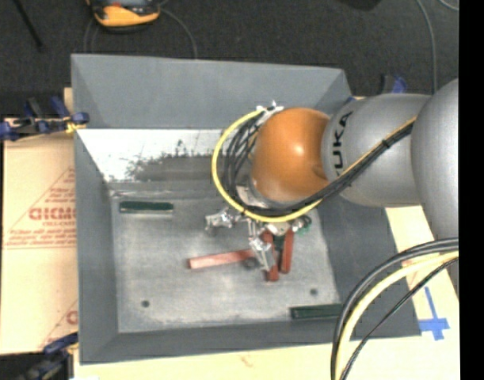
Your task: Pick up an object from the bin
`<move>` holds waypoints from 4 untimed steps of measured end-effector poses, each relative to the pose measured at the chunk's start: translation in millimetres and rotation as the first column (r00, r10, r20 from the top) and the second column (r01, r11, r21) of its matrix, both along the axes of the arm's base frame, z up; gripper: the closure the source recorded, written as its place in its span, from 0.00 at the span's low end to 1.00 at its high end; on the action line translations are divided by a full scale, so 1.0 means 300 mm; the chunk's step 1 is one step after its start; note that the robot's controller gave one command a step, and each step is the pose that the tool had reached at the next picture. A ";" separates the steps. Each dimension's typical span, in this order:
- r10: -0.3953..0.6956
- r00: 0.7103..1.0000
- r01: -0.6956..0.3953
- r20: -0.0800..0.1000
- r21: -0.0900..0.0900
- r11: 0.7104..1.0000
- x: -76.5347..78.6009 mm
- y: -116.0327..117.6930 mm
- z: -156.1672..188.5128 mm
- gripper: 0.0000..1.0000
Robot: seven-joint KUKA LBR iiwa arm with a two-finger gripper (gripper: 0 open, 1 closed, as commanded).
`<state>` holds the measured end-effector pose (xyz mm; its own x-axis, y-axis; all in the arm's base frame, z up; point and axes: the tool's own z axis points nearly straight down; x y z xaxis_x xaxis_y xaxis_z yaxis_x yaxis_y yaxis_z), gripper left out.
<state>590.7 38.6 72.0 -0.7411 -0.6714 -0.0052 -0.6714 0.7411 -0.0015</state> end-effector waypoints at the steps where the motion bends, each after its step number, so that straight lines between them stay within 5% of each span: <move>1: -0.001 1.000 0.001 0.004 0.001 1.000 0.005 0.001 0.006 1.00; 2: -0.001 1.000 0.001 -0.001 0.000 1.000 -0.001 -0.001 -0.001 0.00; 3: -0.002 1.000 0.002 -0.001 0.000 1.000 -0.001 0.000 -0.001 1.00; 4: -0.002 1.000 0.002 -0.001 0.000 1.000 -0.001 0.000 -0.001 1.00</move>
Offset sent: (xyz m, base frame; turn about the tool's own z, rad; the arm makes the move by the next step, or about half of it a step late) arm 0.0000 0.0000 0.0000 0.0000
